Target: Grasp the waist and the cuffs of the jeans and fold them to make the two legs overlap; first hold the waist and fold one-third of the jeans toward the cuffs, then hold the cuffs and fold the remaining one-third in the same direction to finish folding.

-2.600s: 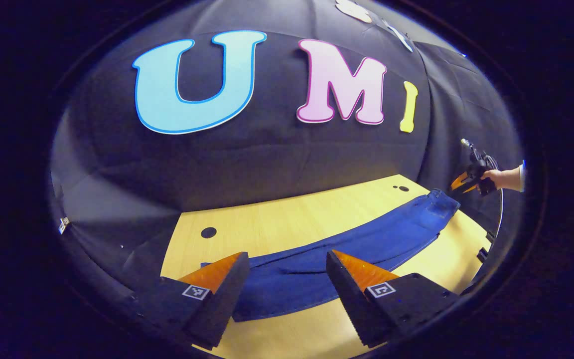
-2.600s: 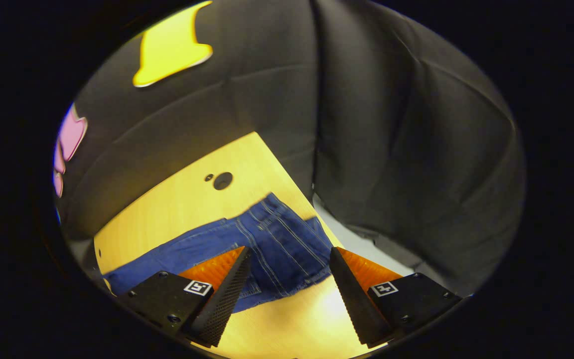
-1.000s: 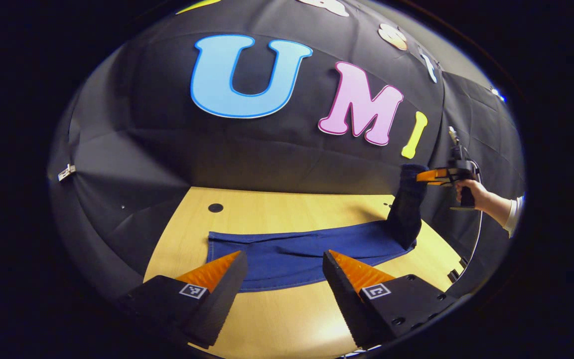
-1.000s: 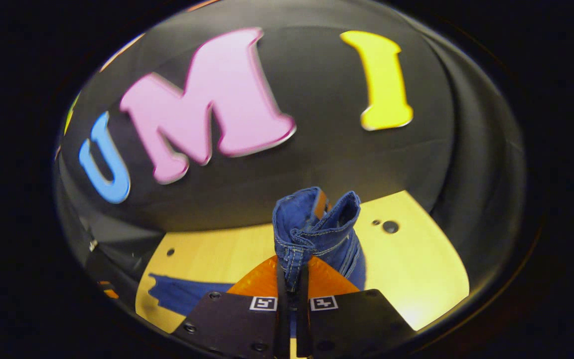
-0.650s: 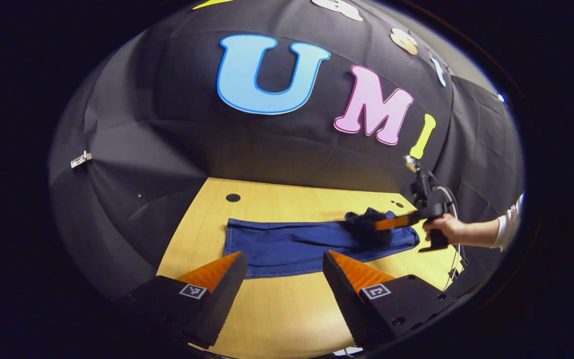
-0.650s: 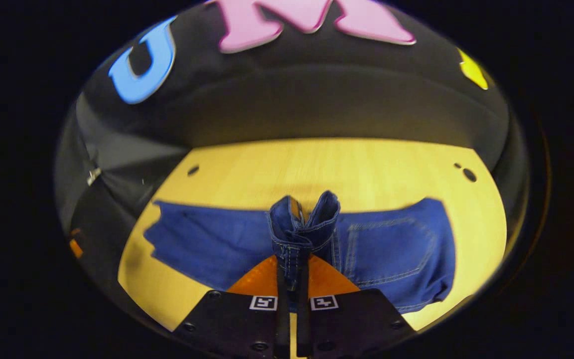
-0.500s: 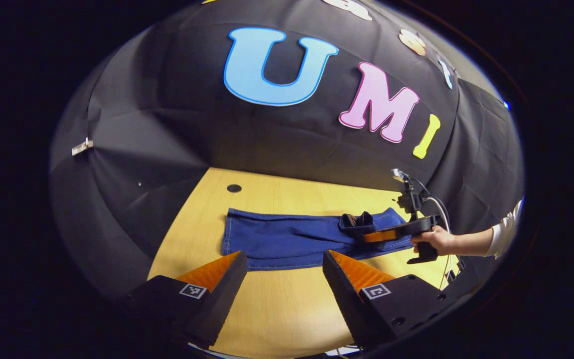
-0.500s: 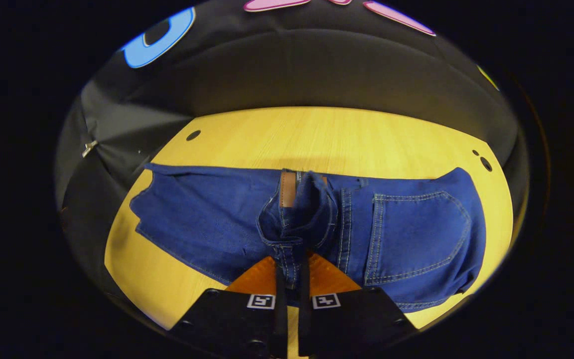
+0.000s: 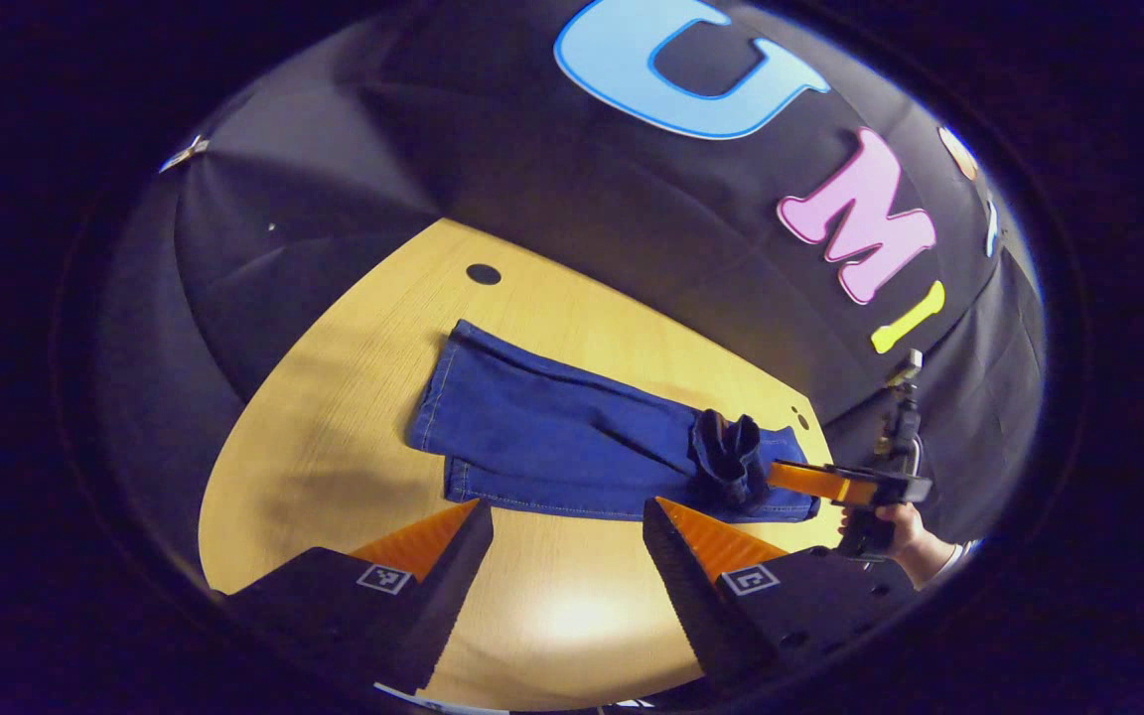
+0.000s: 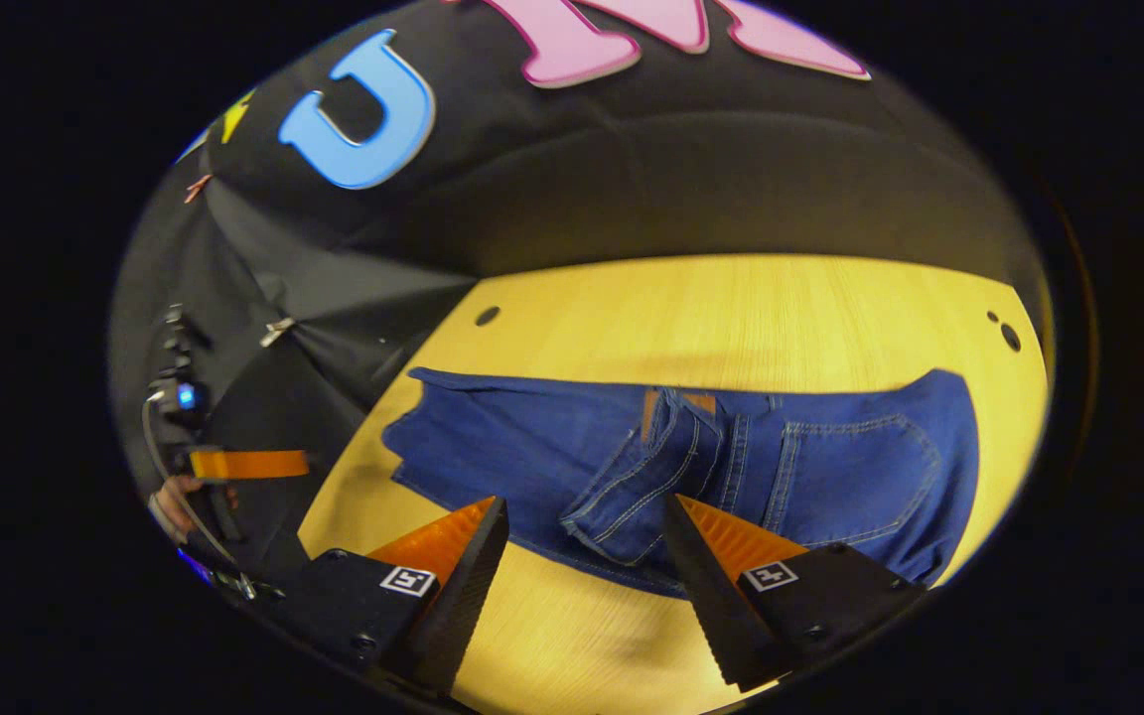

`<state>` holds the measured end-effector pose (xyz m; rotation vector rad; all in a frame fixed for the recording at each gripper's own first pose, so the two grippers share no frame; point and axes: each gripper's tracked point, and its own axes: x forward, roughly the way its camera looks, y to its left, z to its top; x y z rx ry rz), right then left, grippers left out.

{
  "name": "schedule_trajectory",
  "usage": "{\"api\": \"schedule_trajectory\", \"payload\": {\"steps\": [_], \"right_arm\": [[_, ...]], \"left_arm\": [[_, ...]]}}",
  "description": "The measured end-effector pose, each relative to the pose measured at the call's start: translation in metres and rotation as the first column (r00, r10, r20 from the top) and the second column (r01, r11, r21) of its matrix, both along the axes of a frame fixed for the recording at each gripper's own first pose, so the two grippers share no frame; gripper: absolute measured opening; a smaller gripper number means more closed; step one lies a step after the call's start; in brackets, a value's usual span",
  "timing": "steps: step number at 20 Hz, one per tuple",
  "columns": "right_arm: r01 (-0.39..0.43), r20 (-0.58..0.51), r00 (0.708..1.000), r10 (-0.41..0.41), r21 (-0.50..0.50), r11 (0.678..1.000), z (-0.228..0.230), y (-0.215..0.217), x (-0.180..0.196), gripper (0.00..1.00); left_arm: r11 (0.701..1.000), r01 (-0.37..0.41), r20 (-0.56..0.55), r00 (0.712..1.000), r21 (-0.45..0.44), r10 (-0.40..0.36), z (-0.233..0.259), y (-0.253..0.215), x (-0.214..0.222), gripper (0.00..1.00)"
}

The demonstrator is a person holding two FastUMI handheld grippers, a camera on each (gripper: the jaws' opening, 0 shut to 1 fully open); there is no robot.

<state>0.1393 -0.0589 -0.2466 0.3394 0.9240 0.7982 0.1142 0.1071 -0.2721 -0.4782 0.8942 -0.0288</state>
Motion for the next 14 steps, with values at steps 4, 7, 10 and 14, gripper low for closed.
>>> {"api": "schedule_trajectory", "payload": {"steps": [4,7,10,14], "right_arm": [[0.024,0.091,0.996,-0.026,0.032,0.999,0.05,-0.053,-0.001,0.96],[0.098,0.093,0.99,-0.104,0.068,0.993,0.069,-0.093,0.005,0.95],[0.152,0.112,0.981,-0.155,0.038,0.988,0.07,-0.133,0.008,0.95],[0.185,0.101,0.978,-0.183,-0.009,0.983,0.06,-0.169,0.003,0.95]], "left_arm": [[0.995,-0.092,-0.216,0.973,-0.044,0.081,-0.042,0.012,0.02,0.97],[0.982,-0.178,-0.313,0.938,-0.062,0.15,-0.061,0.021,0.042,0.97],[0.986,-0.162,-0.356,0.92,0.041,0.166,-0.077,0.033,0.055,0.97],[0.983,-0.162,-0.403,0.896,0.087,0.184,-0.095,0.033,0.062,0.97]]}}
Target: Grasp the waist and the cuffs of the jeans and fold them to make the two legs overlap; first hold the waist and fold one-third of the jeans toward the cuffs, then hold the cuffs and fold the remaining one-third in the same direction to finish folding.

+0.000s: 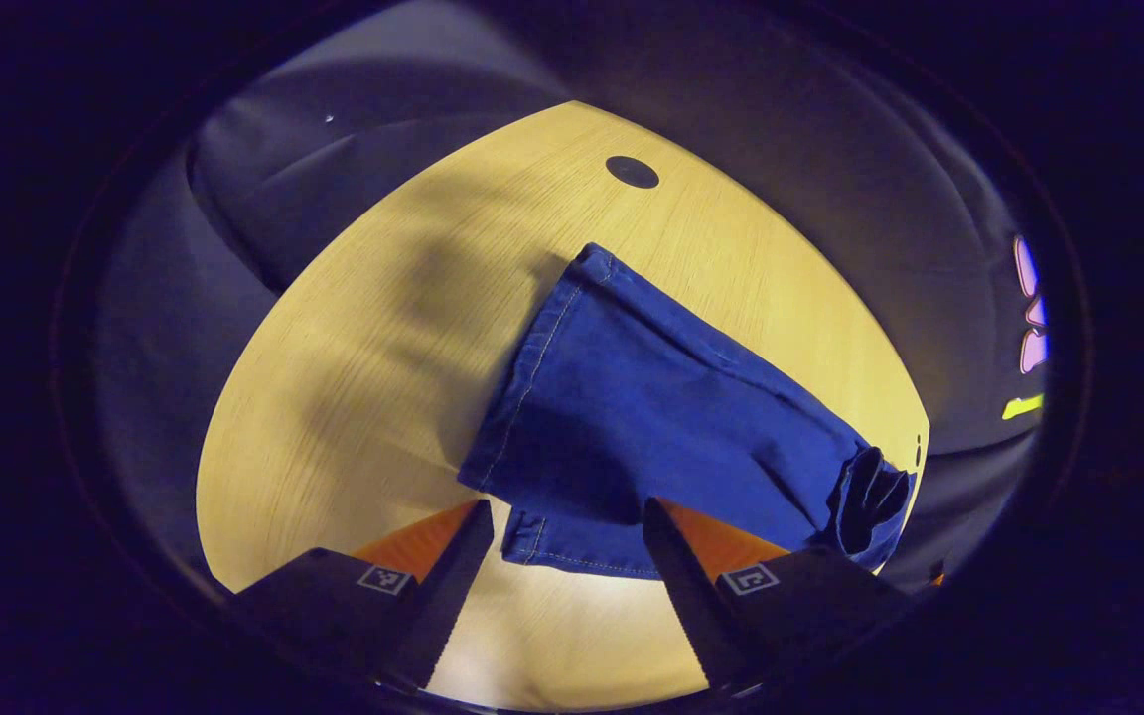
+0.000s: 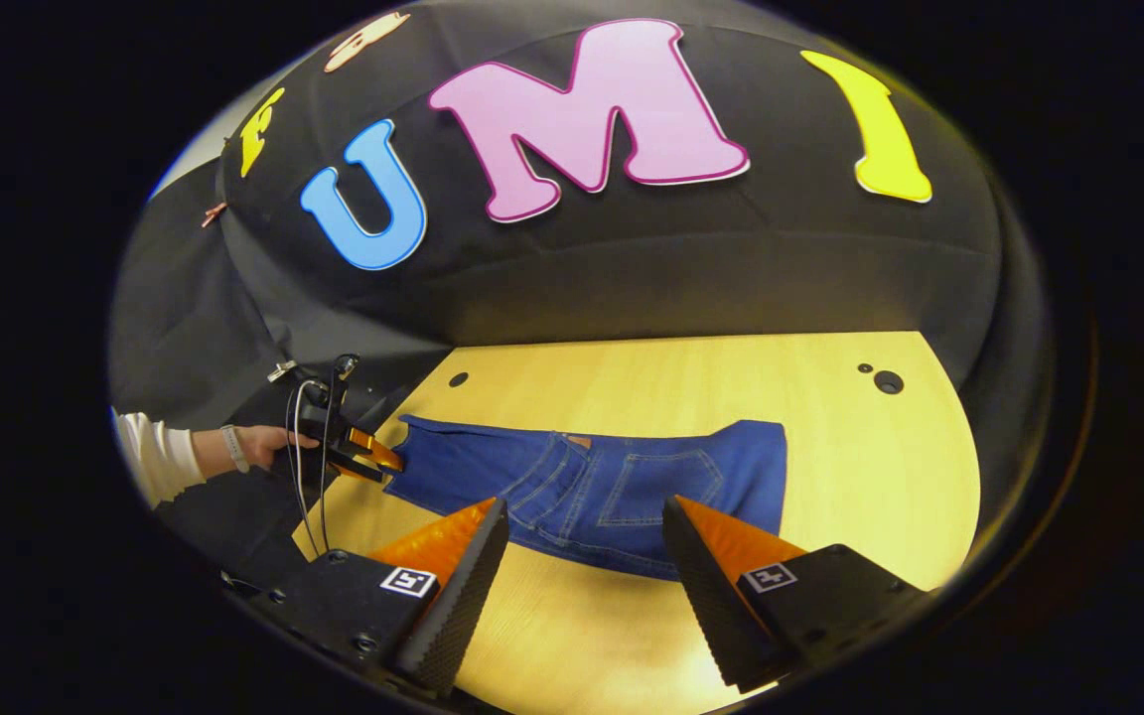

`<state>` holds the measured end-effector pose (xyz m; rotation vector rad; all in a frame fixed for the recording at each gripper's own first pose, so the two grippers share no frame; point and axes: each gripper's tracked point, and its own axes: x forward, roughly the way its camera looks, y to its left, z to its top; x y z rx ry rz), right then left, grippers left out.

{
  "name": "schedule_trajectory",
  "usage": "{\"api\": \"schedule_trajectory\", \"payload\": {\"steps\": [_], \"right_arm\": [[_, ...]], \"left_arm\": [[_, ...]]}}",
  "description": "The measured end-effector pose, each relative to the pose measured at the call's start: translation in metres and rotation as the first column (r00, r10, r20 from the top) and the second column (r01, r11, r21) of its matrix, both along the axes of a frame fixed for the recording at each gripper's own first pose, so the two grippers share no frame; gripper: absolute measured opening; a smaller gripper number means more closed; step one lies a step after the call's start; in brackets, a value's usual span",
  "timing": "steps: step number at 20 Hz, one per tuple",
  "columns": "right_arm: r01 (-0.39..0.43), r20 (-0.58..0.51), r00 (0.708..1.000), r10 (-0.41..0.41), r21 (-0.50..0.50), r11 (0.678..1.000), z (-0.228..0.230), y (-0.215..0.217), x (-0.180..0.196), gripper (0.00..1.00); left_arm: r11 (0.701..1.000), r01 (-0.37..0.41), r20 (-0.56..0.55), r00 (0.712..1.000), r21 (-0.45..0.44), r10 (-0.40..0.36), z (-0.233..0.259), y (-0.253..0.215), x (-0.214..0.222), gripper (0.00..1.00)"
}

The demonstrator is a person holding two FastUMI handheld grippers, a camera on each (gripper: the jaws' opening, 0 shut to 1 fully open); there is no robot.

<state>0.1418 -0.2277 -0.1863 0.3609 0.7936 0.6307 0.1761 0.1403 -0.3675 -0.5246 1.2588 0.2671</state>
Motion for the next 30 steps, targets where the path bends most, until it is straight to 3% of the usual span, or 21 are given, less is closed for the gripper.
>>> {"api": "schedule_trajectory", "payload": {"steps": [3,4,8,10,11,12,13,14,15,16,19,23,27,28,30], "right_arm": [[0.029,-0.025,0.999,-0.029,0.002,1.0,-0.004,-0.009,0.004,0.95],[0.031,-0.03,0.999,-0.03,0.008,0.999,-0.003,-0.009,0.003,0.95],[0.026,-0.039,0.999,-0.026,0.022,0.999,-0.004,-0.002,0.005,0.95],[0.021,-0.04,0.999,-0.02,0.029,0.999,-0.003,0.002,0.003,0.95],[0.018,-0.038,0.999,-0.017,0.027,0.999,-0.002,0.001,0.002,0.95],[0.014,-0.039,0.999,-0.013,0.025,1.0,-0.003,0.001,0.001,0.95],[0.011,-0.041,0.999,-0.01,0.02,1.0,-0.005,0.0,0.0,0.95],[0.009,-0.044,0.999,-0.009,0.015,1.0,-0.007,-0.002,-0.001,0.95],[0.01,-0.045,0.999,-0.01,0.011,1.0,-0.007,-0.003,-0.001,0.95],[0.013,-0.048,0.999,-0.012,0.014,1.0,-0.007,-0.004,-0.001,0.95],[0.025,-0.045,0.999,-0.024,0.015,1.0,-0.005,-0.008,0.002,0.95],[0.045,-0.051,0.998,-0.044,0.024,0.999,-0.002,-0.011,0.007,0.95],[0.062,-0.044,0.997,-0.06,0.043,0.997,0.005,-0.012,0.01,0.95],[0.066,-0.043,0.997,-0.065,0.043,0.997,0.006,-0.014,0.01,0.95],[0.073,-0.034,0.997,-0.072,0.048,0.996,0.01,-0.016,0.01,0.95]], "left_arm": [[0.999,-0.002,-0.039,0.999,0.049,0.004,-0.01,0.007,0.003,0.96],[0.998,0.013,-0.059,0.998,0.063,-0.01,-0.013,0.007,0.001,0.92],[0.983,0.115,-0.172,0.981,0.142,-0.09,-0.018,0.003,-0.007,0.95],[0.981,0.129,-0.16,0.982,0.147,-0.105,-0.018,-0.005,-0.001,0.93],[0.982,0.131,-0.146,0.983,0.137,-0.11,-0.016,-0.009,0.003,0.77],[0.985,0.126,-0.12,0.986,0.114,-0.112,-0.016,-0.015,0.007,0.69],[0.989,0.109,-0.11,0.989,0.099,-0.098,-0.017,-0.019,0.009,0.38],[0.99,0.107,-0.105,0.99,0.088,-0.098,-0.016,-0.02,0.009,0.21],[0.991,0.108,-0.096,0.99,0.078,-0.101,-0.016,-0.019,0.008,0.12],[0.993,0.099,-0.084,0.992,0.063,-0.094,-0.016,-0.02,0.009,0.14],[0.996,0.082,-0.05,0.995,0.021,-0.081,-0.009,-0.022,0.009,0.07],[0.98,0.186,-0.021,0.982,0.069,-0.185,0.015,-0.028,0.015,0.07],[0.954,0.284,0.106,0.95,0.101,-0.294,0.076,-0.061,0.033,0.07],[0.945,0.31,0.144,0.935,0.107,-0.324,0.096,-0.074,0.039,0.04],[0.922,0.367,0.222,0.895,0.124,-0.387,0.131,-0.105,0.049,0.07]]}}
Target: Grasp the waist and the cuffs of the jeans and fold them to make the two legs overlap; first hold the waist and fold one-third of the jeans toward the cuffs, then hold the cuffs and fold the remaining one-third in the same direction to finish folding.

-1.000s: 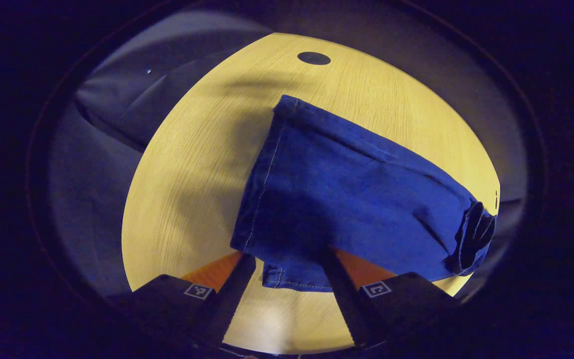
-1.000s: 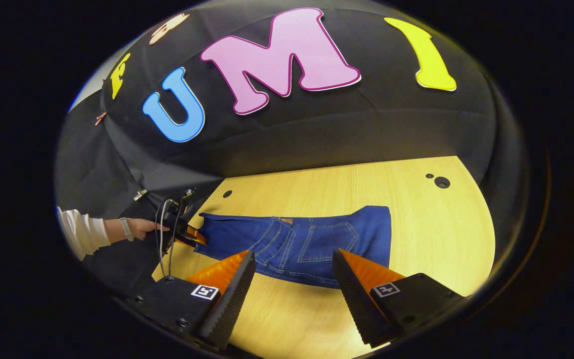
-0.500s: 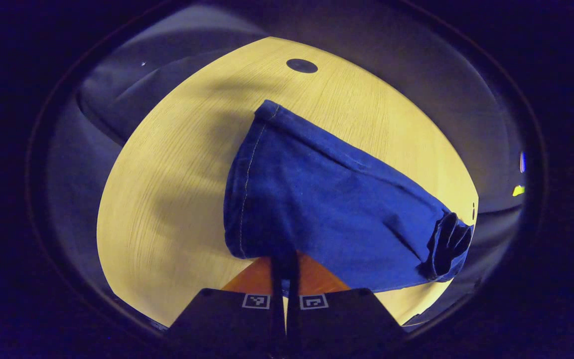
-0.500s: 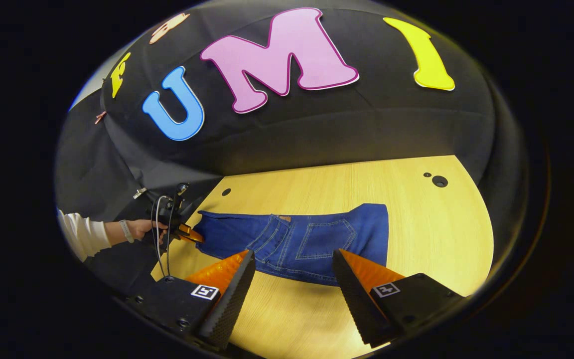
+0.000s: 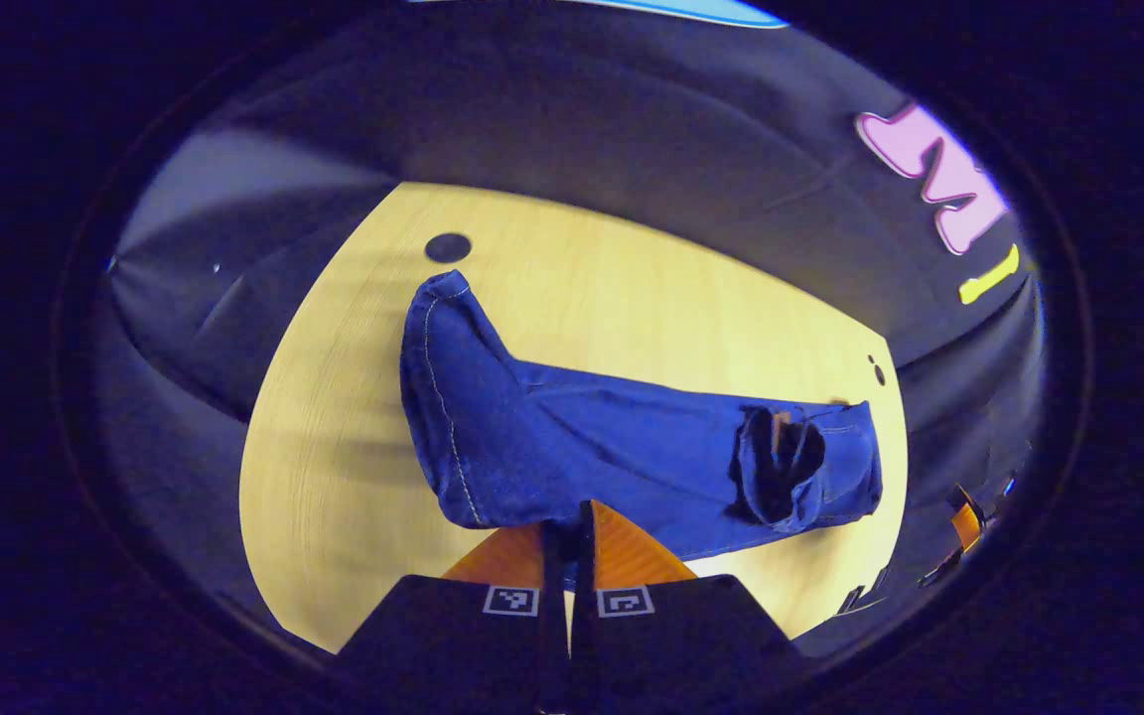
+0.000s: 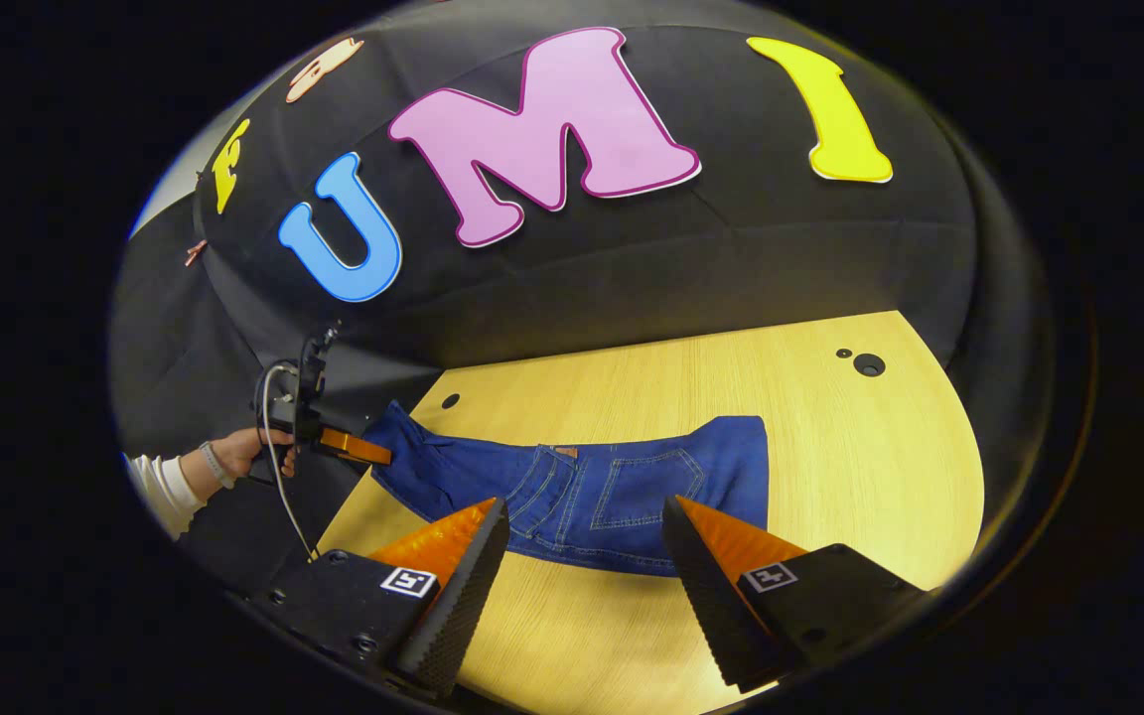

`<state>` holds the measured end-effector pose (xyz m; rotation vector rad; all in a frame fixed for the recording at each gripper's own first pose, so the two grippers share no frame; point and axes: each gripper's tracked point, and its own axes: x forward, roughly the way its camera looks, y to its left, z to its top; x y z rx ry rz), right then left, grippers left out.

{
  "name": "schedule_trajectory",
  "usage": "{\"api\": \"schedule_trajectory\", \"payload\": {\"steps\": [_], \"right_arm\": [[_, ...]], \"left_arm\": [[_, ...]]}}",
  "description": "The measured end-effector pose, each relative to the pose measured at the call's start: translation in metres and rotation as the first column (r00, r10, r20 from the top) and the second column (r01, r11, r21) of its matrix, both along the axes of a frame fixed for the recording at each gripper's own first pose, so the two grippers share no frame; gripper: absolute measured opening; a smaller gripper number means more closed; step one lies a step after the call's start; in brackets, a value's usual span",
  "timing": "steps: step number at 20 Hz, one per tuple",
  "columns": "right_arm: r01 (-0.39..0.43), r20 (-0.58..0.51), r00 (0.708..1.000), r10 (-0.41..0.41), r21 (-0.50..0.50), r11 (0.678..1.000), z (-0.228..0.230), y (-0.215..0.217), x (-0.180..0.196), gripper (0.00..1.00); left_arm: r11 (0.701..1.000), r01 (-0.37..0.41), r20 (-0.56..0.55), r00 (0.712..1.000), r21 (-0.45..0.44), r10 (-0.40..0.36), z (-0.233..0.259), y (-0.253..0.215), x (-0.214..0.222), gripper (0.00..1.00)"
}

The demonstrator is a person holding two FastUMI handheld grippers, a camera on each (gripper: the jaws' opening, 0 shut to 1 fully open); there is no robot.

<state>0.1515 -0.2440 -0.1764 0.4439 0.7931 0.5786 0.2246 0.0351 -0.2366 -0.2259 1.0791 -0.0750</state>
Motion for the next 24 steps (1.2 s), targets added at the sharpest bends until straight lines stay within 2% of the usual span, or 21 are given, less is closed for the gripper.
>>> {"api": "schedule_trajectory", "payload": {"steps": [2,5,9,12,14,16,18,21,22,23,24], "right_arm": [[0.006,0.013,1.0,-0.006,0.001,1.0,0.005,-0.005,-0.001,0.95],[0.022,0.029,0.999,-0.022,-0.004,1.0,0.009,-0.016,-0.001,0.95],[0.058,0.045,0.997,-0.058,-0.006,0.998,0.015,-0.037,-0.002,0.95],[0.096,0.058,0.994,-0.095,-0.008,0.995,0.018,-0.065,-0.006,0.95],[0.11,0.06,0.992,-0.109,-0.021,0.994,0.01,-0.084,-0.007,0.95],[0.122,0.041,0.992,-0.12,-0.058,0.991,-0.006,-0.105,-0.008,0.95],[0.125,0.028,0.992,-0.123,-0.065,0.99,-0.014,-0.12,-0.009,0.95],[0.118,-0.015,0.993,-0.119,-0.043,0.992,-0.032,-0.132,-0.006,0.95],[0.115,-0.027,0.993,-0.116,-0.039,0.993,-0.037,-0.135,-0.005,0.95],[0.111,-0.031,0.993,-0.112,-0.032,0.993,-0.04,-0.137,-0.002,0.95],[0.108,-0.033,0.994,-0.108,-0.021,0.994,-0.042,-0.138,0.002,0.95]], "left_arm": [[0.997,0.072,0.077,0.995,-0.017,-0.071,0.035,-0.036,0.008,0.07],[0.979,0.188,0.174,0.97,-0.074,-0.173,0.085,-0.11,0.019,0.07],[0.924,0.374,0.234,0.908,-0.082,-0.347,0.095,-0.229,0.029,0.06],[0.88,0.464,0.148,0.881,-0.097,-0.449,0.043,-0.312,0.026,0.07],[0.866,0.5,0.091,0.863,-0.018,-0.497,-0.013,-0.348,0.031,0.07],[0.861,0.509,-0.005,0.861,0.003,-0.509,-0.06,-0.374,0.022,0.07],[0.845,0.532,-0.056,0.846,0.043,-0.53,-0.103,-0.384,0.019,0.08],[0.814,0.573,-0.129,0.818,0.092,-0.561,-0.143,-0.399,0.005,0.23],[0.816,0.572,-0.14,0.818,0.083,-0.558,-0.148,-0.405,0.001,0.21],[0.823,0.562,-0.131,0.825,0.078,-0.551,-0.153,-0.412,0.002,0.46],[0.833,0.548,-0.116,0.835,0.079,-0.538,-0.151,-0.412,0.001,0.56]]}}
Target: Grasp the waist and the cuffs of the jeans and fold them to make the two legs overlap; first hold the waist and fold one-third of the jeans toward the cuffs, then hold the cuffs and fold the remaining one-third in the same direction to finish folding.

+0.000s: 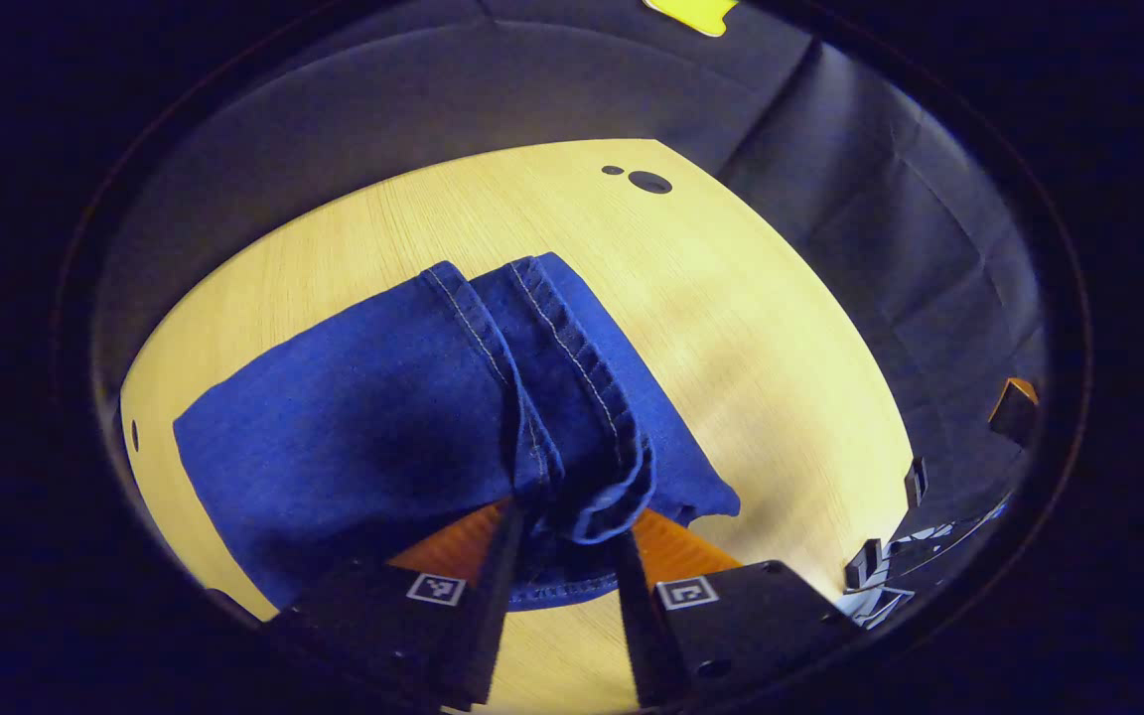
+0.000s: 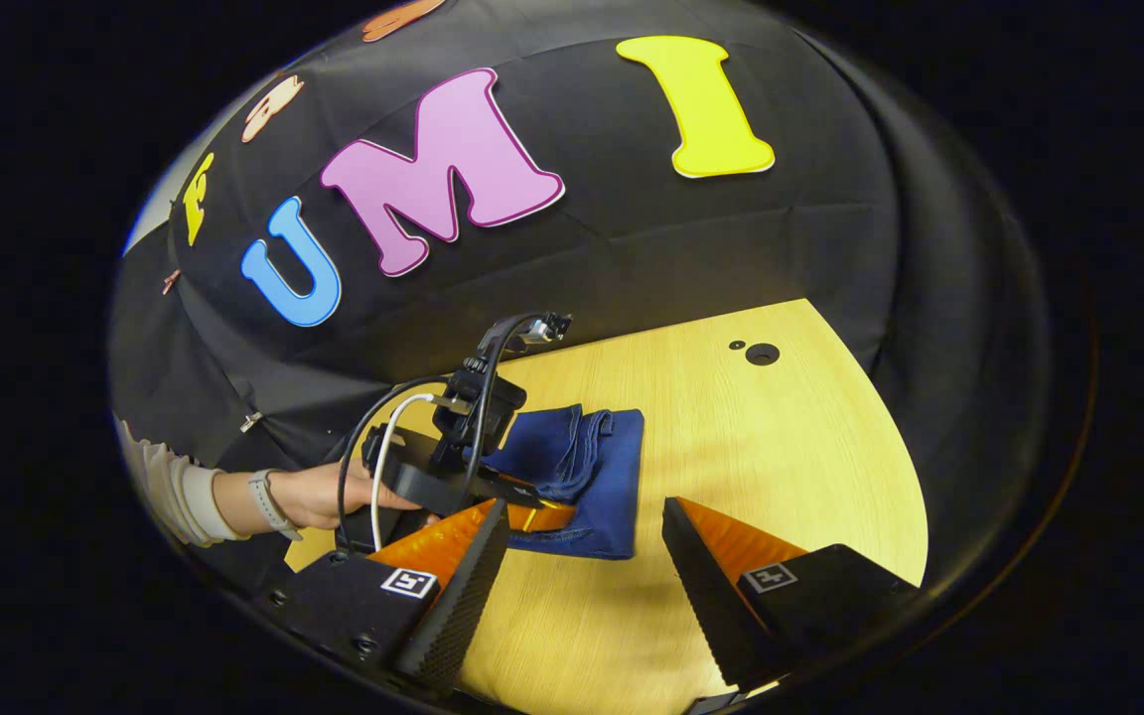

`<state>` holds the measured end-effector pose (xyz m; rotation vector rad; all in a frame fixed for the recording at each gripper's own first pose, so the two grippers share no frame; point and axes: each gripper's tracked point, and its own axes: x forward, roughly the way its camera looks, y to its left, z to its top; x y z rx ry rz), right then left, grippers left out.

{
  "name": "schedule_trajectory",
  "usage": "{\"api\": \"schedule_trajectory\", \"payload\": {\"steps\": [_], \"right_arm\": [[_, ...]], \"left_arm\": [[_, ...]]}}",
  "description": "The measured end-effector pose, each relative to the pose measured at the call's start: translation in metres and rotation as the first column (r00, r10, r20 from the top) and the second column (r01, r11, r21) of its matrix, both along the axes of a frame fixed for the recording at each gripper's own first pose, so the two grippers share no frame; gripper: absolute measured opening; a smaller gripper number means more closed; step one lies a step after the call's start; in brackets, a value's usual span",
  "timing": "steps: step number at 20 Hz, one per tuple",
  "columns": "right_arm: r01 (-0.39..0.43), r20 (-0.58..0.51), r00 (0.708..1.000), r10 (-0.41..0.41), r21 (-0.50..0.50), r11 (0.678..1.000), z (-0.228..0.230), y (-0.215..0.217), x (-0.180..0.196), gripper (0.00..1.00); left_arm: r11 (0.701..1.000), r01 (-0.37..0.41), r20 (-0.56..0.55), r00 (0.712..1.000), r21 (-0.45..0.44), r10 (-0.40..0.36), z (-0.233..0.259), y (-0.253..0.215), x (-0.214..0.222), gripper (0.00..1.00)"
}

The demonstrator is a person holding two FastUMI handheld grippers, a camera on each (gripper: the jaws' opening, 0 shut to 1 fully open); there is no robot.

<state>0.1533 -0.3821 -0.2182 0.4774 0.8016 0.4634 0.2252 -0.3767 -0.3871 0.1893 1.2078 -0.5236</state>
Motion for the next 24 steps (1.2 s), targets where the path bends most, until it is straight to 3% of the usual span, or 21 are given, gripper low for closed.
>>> {"api": "schedule_trajectory", "payload": {"steps": [1,2,5,6,9,10,11,16,20,24], "right_arm": [[-0.002,0.002,1.0,0.002,0.014,1.0,0.001,0.0,0.004,0.95],[-0.002,0.004,1.0,0.002,0.028,1.0,0.001,0.0,0.007,0.95],[0.025,0.039,0.999,-0.026,0.027,0.999,0.007,-0.008,0.016,0.95],[0.032,0.061,0.998,-0.033,0.01,0.999,0.009,-0.01,0.017,0.95],[0.042,0.14,0.99,-0.034,-0.053,0.998,0.026,-0.023,0.019,0.96],[0.047,0.173,0.984,-0.035,-0.068,0.997,0.037,-0.027,0.019,0.97],[0.051,0.207,0.978,-0.034,-0.08,0.995,0.05,-0.03,0.018,0.97],[0.109,0.359,0.931,-0.068,-0.097,0.989,0.115,-0.04,-0.009,0.97],[0.153,0.497,0.867,-0.046,-0.178,0.972,0.179,-0.046,-0.062,0.97],[0.218,0.607,0.792,-0.063,-0.185,0.958,0.246,-0.063,-0.113,0.97]], "left_arm": [[1.0,-0.019,0.017,1.0,-0.013,0.019,0.004,0.001,0.001,0.7],[0.998,-0.04,0.034,0.999,-0.046,0.041,0.01,-0.001,-0.002,0.72],[0.975,-0.123,0.163,0.975,-0.183,0.153,0.051,-0.002,0.004,0.98],[0.967,-0.14,0.236,0.953,-0.211,0.19,0.073,0.005,0.007,0.98],[0.95,-0.16,0.425,0.866,-0.268,0.266,0.139,0.034,-0.004,0.97],[0.948,-0.161,0.473,0.836,-0.276,0.28,0.16,0.045,-0.014,0.92],[0.947,-0.16,0.521,0.803,-0.279,0.289,0.18,0.056,-0.026,0.97],[0.937,-0.178,0.721,0.602,-0.3,0.344,0.274,0.109,-0.104,0.97],[0.93,-0.171,0.772,0.52,-0.326,0.366,0.314,0.112,-0.169,0.97],[0.928,-0.172,0.829,0.417,-0.331,0.372,0.349,0.117,-0.24,0.97]]}}
